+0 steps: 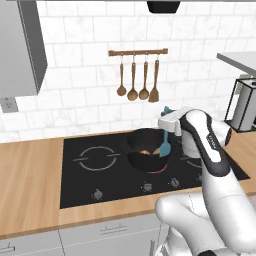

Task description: Put the onion and sweet potato in the pot. Retrieve the spatula and lightly stir the vegetables in the pot.

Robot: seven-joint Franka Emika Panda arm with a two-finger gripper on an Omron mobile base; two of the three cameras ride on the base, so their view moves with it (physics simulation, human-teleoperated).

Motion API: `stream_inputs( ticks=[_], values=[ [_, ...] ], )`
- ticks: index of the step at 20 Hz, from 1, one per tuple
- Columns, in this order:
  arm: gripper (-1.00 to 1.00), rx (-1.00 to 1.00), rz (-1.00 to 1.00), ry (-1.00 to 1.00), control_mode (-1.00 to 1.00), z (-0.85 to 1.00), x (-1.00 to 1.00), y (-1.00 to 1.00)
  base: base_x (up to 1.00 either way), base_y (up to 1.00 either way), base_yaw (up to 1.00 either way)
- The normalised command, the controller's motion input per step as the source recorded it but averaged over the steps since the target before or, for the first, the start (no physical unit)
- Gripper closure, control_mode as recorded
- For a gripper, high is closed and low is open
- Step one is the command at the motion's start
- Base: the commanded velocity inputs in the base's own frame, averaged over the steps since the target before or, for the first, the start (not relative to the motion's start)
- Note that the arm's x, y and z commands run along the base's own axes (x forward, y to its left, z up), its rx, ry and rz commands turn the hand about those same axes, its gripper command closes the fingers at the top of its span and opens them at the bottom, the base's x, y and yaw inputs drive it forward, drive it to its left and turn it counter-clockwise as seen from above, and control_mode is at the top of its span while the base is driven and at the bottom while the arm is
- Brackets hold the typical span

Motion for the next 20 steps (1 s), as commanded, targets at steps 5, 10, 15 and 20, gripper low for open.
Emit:
stream_inputs(
  ticks=[5,10,15,20],
  values=[
    [1.00,0.01,0.00,-0.20,-1.00,-0.04,0.10,0.00,0.00,0.00,0.00],
    [1.00,0.02,0.00,-0.18,-1.00,0.20,0.18,0.00,0.00,0.00,0.00],
    [1.00,0.00,0.00,-0.04,-1.00,-0.47,0.53,0.00,0.00,0.00,0.00],
    [1.00,0.00,0.00,0.04,-1.00,-0.91,0.78,0.00,0.00,0.00,0.00]
  ],
)
